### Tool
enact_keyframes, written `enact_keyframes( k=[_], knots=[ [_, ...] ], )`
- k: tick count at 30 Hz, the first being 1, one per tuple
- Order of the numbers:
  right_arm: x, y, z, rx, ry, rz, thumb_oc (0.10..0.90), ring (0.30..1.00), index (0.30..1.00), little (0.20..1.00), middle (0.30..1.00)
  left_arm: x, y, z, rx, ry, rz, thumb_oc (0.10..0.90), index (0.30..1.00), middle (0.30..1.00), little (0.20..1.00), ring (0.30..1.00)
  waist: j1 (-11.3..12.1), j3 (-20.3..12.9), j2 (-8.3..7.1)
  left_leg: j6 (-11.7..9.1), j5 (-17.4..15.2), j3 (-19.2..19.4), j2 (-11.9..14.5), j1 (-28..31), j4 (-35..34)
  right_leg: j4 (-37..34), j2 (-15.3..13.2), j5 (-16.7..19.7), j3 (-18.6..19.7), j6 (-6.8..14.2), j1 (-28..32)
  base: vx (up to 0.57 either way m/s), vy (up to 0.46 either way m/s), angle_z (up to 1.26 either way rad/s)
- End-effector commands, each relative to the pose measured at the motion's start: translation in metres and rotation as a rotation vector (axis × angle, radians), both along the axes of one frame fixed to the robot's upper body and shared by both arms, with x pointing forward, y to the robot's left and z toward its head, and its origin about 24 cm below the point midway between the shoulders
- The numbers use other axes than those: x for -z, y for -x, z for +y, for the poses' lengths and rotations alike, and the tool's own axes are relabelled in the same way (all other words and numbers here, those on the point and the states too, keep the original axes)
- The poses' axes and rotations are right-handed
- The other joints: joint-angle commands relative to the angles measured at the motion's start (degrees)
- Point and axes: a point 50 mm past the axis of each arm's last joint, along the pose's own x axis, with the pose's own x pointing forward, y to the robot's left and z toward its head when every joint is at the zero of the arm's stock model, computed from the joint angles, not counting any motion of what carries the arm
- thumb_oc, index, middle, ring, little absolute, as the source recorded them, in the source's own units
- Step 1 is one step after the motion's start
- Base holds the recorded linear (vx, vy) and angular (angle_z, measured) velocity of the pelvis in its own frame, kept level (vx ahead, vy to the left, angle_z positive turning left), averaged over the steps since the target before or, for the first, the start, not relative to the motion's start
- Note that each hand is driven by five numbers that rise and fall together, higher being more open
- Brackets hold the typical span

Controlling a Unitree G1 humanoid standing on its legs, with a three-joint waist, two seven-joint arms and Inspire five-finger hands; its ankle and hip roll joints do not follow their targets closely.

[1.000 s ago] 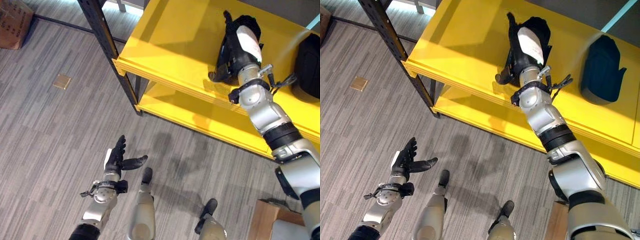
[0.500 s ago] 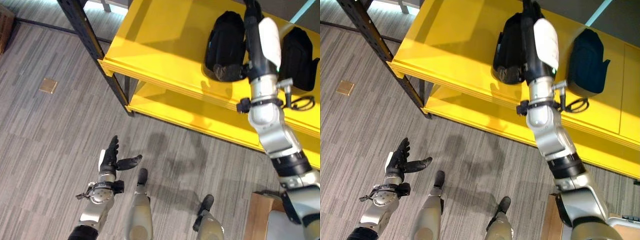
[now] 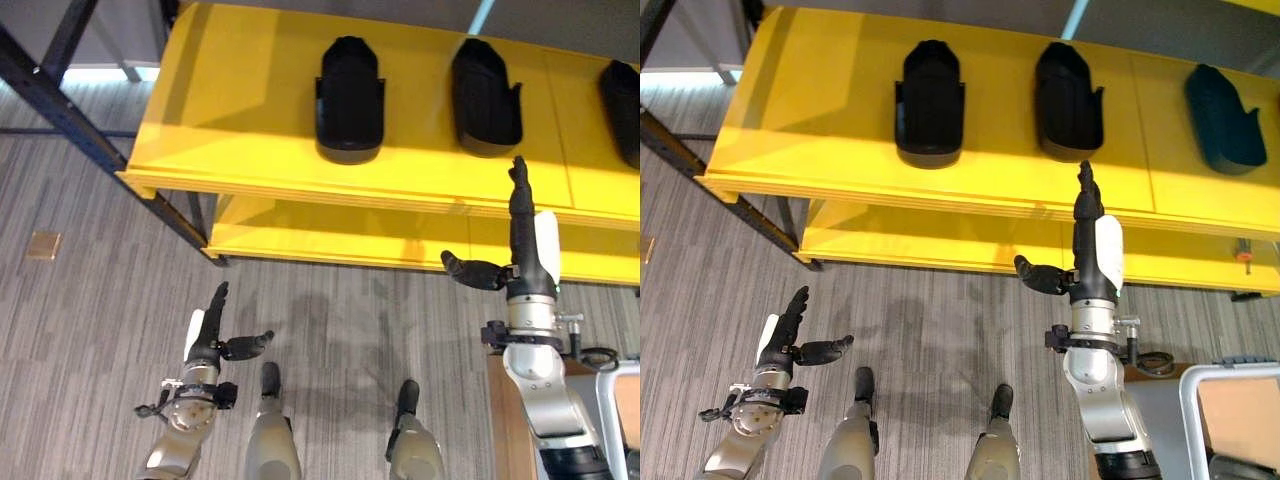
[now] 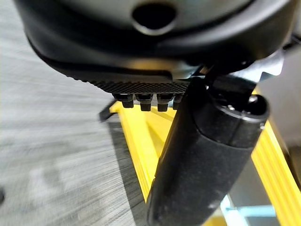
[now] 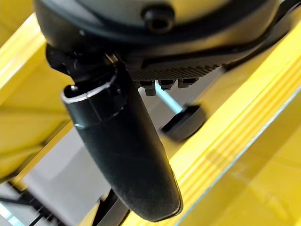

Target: Move parts from the plastic box to the shelf.

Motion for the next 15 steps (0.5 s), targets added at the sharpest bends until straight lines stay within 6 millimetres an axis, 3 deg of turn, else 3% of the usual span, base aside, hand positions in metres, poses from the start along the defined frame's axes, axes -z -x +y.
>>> enact_keyframes(
  k=[1, 9, 15],
  knots=[
    [-0.059, 0.001, -0.002, -0.005, 0.014, -0.348, 0.900, 1.000, 1.000, 1.000, 1.000, -0.043, -0.008, 0.010, 0.040, -0.183, -0.228, 0.900, 1.000, 1.000, 1.000, 1.000, 1.3, -5.0, -0.26, 4.1, -6.5, 2.3, -0.3, 6.9, -2.8, 3.0, -0.5, -0.1, -0.7, -0.4, 2.6, -0.02, -0.064, -0.36],
    [-0.050, 0.023, -0.017, 0.107, 0.020, -0.409, 0.900, 1.000, 1.000, 1.000, 1.000, -0.068, -0.004, 0.001, 0.203, -0.600, -0.347, 0.900, 1.000, 1.000, 1.000, 1.000, -0.3, -6.3, 0.69, 2.7, -6.2, 3.7, 1.1, 7.3, -2.8, 0.2, 0.0, -0.2, -1.0, -0.4, 4.0, -0.02, -0.034, -0.07],
    [-0.047, 0.027, -0.016, 0.129, 0.016, -0.420, 0.900, 1.000, 1.000, 1.000, 1.000, -0.073, -0.010, -0.010, 0.270, -0.745, -0.399, 0.900, 1.000, 1.000, 1.000, 1.000, -1.4, -6.6, 0.49, 2.3, -6.4, 4.6, 1.9, 8.5, -2.8, -0.1, 0.6, -0.4, 0.0, -0.6, 4.4, 0.00, -0.015, -0.04]
  ],
)
